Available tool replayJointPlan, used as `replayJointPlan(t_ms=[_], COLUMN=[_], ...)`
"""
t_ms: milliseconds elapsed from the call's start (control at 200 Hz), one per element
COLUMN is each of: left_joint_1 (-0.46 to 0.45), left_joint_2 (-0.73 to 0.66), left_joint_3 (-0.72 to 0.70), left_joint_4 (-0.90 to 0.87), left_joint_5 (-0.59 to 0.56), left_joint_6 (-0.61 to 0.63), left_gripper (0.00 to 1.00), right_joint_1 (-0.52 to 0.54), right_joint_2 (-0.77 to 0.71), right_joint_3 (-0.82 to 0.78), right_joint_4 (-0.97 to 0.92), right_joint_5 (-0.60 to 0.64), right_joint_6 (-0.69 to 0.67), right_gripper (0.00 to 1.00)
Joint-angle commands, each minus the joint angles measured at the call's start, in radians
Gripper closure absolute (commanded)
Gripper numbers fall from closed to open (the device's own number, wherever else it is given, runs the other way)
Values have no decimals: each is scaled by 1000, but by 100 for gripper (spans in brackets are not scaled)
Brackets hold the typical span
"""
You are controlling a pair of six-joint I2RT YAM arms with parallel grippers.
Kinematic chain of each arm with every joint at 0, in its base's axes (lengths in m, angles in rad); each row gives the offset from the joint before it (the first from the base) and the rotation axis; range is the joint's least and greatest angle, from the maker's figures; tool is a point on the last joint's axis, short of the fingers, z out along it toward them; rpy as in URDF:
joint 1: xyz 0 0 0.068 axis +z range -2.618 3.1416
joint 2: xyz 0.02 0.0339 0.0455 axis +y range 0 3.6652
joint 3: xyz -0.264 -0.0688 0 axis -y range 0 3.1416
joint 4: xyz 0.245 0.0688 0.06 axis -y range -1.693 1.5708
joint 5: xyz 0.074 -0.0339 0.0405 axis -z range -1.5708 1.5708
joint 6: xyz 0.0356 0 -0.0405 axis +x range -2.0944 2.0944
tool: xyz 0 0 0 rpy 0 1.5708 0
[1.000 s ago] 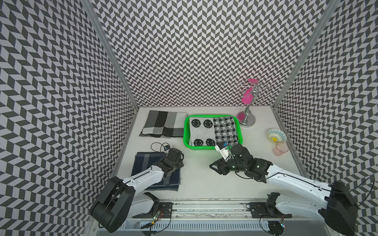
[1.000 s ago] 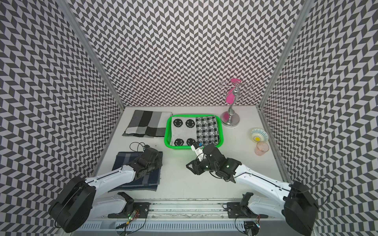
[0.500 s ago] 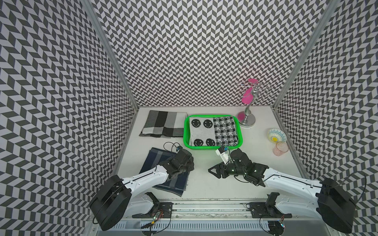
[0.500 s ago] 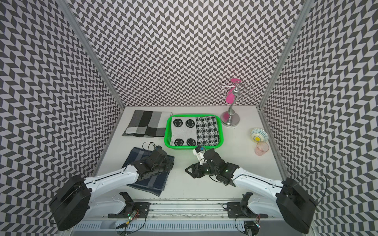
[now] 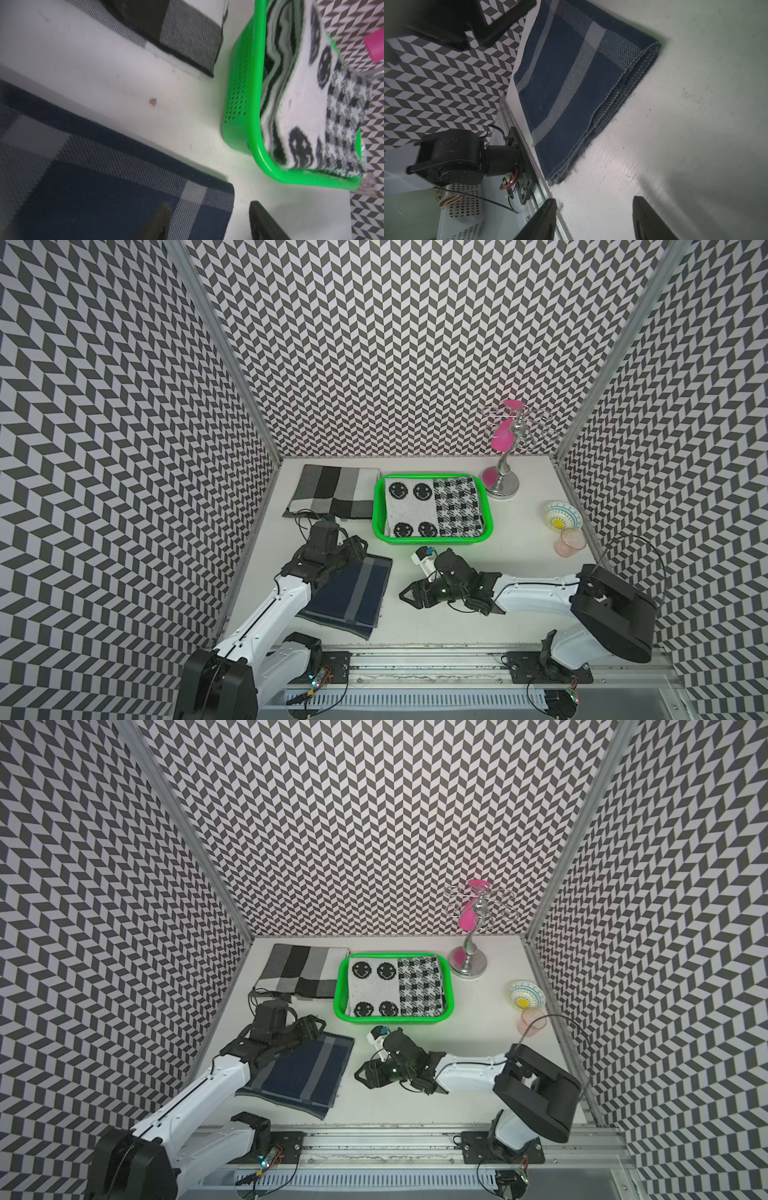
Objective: Put the folded scarf in the basket
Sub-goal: Move the scarf to the center of the board.
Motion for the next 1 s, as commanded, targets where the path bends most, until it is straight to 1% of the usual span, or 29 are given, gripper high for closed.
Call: replayJointPlan(t_ms=[0, 65, 190, 320, 421, 471, 561, 611, 646, 716, 871, 996], left_joint_1=[74, 93, 102, 111, 116, 118, 121, 123, 123, 123, 122, 122], left_joint_2=[23, 40, 30, 23, 26, 24, 24, 25, 26, 29, 22, 36], left_joint_3=[28, 32, 26, 11, 4, -2, -8, -13, -18, -25, -49, -63], left_joint_4=[12, 21, 16, 27, 34, 41, 52, 61, 70, 79, 108, 137], left_joint_5=[127, 154, 123, 131, 143, 140, 142, 148, 154, 163, 183, 213], left_joint_6=[70, 73, 85, 94, 91, 86, 80, 76, 73, 70, 54, 40], left_gripper=[36, 36, 36, 36, 36, 36, 36, 36, 36, 36, 36, 36], right_joint_1=[25, 40, 51, 52, 56, 58, 59, 56, 53, 39, -25, -118], right_joint_2=[84, 151, 245, 303, 337, 349, 369, 374, 372, 355, 239, 117], right_joint_3=[83, 131, 172, 200, 221, 228, 230, 230, 225, 199, 60, -83], right_joint_4=[96, 82, 110, 122, 125, 125, 125, 113, 107, 102, 109, 102], right_joint_5=[15, 23, 10, 8, 0, -3, 0, 12, 17, 17, 13, -27], right_joint_6=[27, 27, 46, 53, 54, 54, 48, 38, 33, 24, -5, -44], right_gripper=[38, 38, 42, 46, 53, 53, 62, 72, 82, 90, 93, 94])
